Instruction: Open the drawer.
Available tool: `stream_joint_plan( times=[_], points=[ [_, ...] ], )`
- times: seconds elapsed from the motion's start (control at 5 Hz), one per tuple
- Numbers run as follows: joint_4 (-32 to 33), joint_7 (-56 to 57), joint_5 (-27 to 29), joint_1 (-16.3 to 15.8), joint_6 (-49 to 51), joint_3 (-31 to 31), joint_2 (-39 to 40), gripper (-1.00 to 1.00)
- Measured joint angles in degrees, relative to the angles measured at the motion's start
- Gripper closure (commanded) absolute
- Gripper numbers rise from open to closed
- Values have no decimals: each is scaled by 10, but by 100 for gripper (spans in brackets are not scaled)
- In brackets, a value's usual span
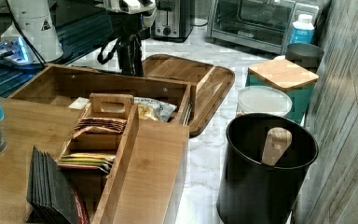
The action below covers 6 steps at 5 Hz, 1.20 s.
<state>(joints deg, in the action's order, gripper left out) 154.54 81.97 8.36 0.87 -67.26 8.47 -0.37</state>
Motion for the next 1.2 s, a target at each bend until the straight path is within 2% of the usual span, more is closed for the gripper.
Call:
stream_joint_plan(
  times=[0.2,1.2],
  points=[
    [18,-46,0,0,-30,-12,-5,-100],
    [38,-54,1,-3,-63,-14,-13,-100]
  ],
)
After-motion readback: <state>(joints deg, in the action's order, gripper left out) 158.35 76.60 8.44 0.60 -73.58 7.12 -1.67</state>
